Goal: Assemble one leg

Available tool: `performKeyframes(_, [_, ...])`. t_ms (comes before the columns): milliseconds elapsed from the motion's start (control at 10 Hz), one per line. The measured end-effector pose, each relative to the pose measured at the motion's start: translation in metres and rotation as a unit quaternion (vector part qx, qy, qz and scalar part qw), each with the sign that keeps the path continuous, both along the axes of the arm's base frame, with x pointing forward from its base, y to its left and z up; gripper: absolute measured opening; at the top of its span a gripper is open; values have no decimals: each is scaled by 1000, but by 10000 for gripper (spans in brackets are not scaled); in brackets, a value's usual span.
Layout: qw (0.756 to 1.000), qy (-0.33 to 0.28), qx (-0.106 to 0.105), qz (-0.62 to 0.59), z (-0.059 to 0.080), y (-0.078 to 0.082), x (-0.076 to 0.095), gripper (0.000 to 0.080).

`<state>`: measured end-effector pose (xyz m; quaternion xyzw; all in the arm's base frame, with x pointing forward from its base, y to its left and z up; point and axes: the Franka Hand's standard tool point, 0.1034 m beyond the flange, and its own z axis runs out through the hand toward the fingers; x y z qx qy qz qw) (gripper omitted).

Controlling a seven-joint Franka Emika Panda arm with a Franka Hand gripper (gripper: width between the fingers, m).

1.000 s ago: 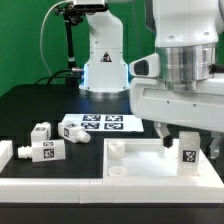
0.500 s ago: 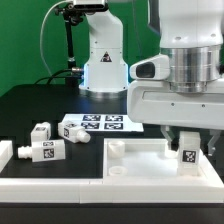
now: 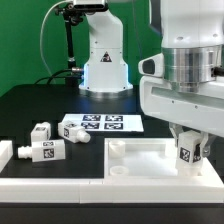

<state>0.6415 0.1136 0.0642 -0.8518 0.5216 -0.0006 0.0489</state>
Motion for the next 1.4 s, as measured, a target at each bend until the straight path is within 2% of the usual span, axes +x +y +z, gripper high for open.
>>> performKeyframes(200, [983, 21, 34, -178, 0, -2, 2, 284])
performKeyframes(400, [945, 38, 50, -321, 0, -1, 4, 284])
performKeyframes(500, [928, 42, 52, -366, 1, -1, 4, 284])
performKeyframes(700, [915, 41, 51, -397, 1, -1, 5, 284])
performKeyframes(900, [914, 41, 49, -400, -1, -3, 4, 284])
performKeyframes(1000, [914, 41, 50, -400, -1, -3, 4, 523])
performKeyframes(1100, [918, 39, 50, -392, 1, -2, 4, 523])
performKeyframes(1200, [927, 34, 54, -370, 10, 2, 6, 611])
performKeyframes(1400, [932, 19, 69, -356, 41, 4, 12, 647])
